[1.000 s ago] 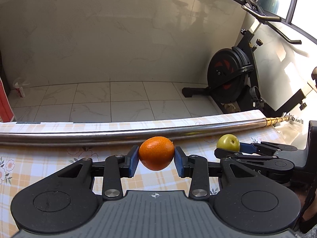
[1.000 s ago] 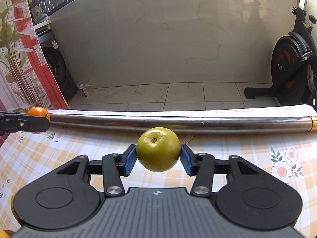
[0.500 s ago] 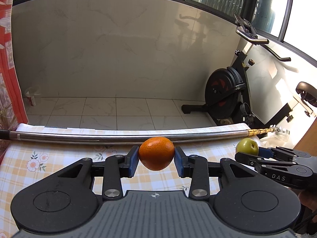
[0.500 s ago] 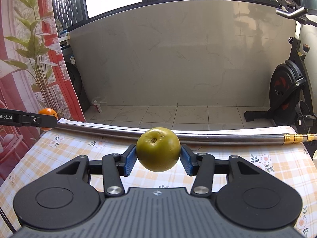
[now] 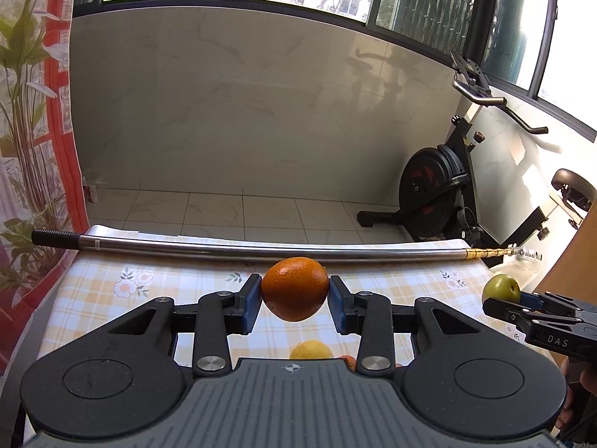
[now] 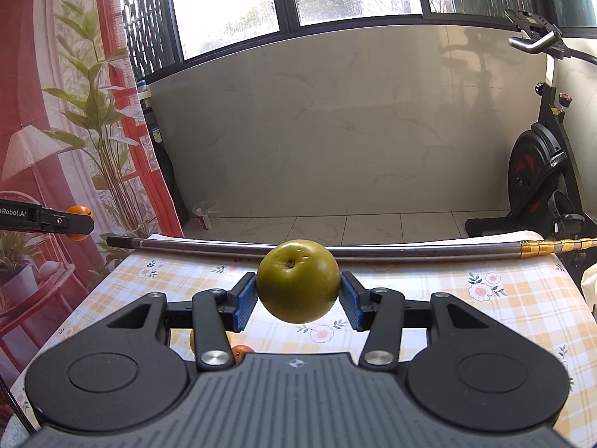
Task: Organize fruits
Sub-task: 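Carry the orange with the left tool while the right tool carries the apple to the plate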
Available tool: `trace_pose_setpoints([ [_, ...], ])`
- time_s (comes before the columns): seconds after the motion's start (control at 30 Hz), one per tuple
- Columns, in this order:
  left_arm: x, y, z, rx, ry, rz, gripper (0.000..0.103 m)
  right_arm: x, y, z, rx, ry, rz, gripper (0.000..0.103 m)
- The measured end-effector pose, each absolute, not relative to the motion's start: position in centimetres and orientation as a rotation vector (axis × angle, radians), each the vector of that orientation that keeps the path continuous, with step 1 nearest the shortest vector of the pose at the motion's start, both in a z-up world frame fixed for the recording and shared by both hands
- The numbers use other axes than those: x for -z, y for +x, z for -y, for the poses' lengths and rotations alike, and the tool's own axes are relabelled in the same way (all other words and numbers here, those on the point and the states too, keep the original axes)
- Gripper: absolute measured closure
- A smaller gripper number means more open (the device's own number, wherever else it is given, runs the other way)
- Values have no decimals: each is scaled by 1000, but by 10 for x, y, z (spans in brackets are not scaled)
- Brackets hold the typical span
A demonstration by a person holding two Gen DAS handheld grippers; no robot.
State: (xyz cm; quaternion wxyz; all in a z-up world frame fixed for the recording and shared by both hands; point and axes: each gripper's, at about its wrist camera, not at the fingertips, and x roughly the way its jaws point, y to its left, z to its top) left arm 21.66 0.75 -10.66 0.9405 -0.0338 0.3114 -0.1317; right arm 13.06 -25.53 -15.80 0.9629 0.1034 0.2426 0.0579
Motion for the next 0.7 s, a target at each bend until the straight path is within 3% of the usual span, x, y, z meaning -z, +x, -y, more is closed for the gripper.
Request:
trace_pose_setpoints([
  [0.3,124,183,-38,272,-113,-706,63,178,97,237,-145,222,-540,53],
  [0.7,187,152,-37,319,-55,-789,63,226,81,206,-204,225,-656,53],
])
